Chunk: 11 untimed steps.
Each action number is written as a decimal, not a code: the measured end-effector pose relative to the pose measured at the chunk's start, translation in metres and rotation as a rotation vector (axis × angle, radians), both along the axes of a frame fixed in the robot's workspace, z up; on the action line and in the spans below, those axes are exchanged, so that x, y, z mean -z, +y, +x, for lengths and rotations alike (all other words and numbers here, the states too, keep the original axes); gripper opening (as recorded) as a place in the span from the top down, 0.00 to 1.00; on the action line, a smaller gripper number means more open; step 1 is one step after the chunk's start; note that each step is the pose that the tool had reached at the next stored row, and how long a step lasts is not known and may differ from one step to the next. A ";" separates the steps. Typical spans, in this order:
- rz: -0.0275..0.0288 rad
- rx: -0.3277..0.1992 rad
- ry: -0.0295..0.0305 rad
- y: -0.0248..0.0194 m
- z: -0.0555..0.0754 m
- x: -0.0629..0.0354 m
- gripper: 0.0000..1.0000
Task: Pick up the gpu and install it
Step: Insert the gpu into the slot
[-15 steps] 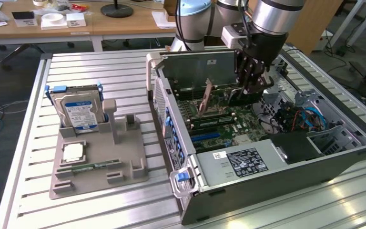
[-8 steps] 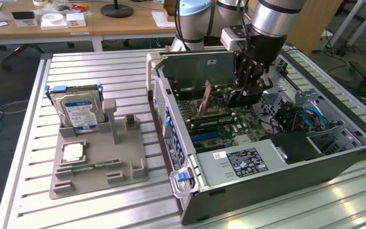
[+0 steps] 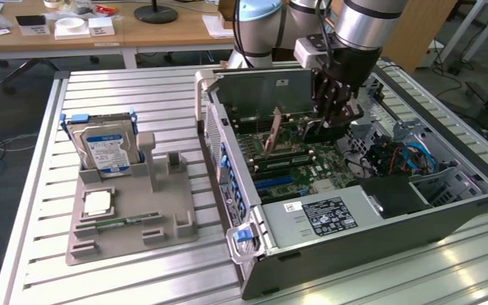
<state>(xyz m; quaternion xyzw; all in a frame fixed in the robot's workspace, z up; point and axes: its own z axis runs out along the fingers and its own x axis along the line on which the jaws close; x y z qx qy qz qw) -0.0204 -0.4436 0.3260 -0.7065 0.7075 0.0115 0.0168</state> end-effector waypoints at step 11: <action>0.0000 0.000 0.0002 0.0000 0.000 0.0013 0.73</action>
